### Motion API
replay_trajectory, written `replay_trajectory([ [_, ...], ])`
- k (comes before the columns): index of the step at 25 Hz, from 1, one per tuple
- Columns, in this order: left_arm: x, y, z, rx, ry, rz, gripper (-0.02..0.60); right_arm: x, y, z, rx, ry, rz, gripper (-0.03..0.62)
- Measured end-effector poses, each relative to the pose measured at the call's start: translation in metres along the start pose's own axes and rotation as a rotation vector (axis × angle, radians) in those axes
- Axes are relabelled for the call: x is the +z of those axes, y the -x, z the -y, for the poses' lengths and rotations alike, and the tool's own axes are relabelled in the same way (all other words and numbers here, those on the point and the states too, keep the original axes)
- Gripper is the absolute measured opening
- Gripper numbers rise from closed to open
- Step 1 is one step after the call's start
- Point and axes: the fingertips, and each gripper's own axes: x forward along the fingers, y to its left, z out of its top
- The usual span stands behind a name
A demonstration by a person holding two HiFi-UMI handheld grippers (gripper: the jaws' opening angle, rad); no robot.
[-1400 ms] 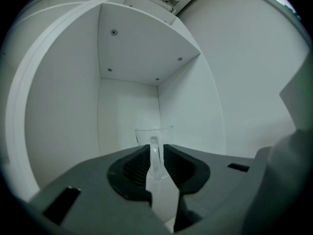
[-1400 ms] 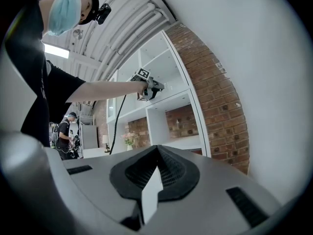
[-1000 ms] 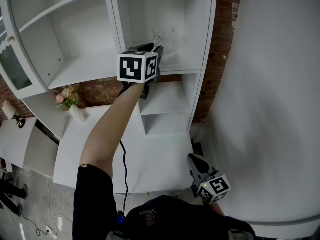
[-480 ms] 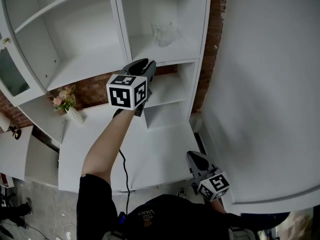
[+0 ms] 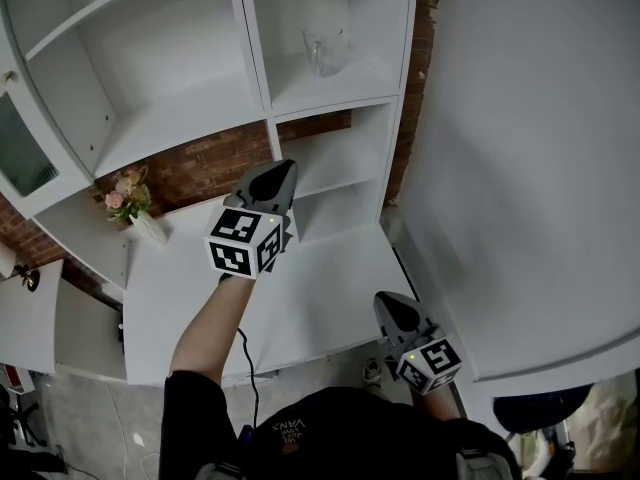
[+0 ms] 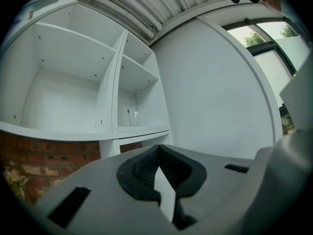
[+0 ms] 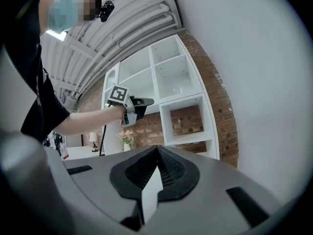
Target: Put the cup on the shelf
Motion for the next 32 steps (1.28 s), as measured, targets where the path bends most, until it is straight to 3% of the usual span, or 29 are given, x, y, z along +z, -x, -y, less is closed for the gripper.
replay_trajectory([
  [13,-0.075,0.084,0.033,-0.086,0.108,0.017,0.007,-0.010,0.014,-0.024,-0.120,0.012,0.014,-0.002],
  [19,-0.112,0.119,0.059,-0.116,0.104,-0.019,0.006,-0.016,0.017,-0.040,-0.128,0.009,0.027,-0.002],
  [24,-0.140,0.149,0.074,-0.110,0.151,-0.051,0.006,-0.022,0.016,-0.050,-0.137,0.003,0.027,-0.002],
  [32,-0.158,0.188,0.091,-0.119,0.205,-0.057,0.006,-0.037,0.016,-0.057,-0.147,-0.005,0.001,-0.002],
])
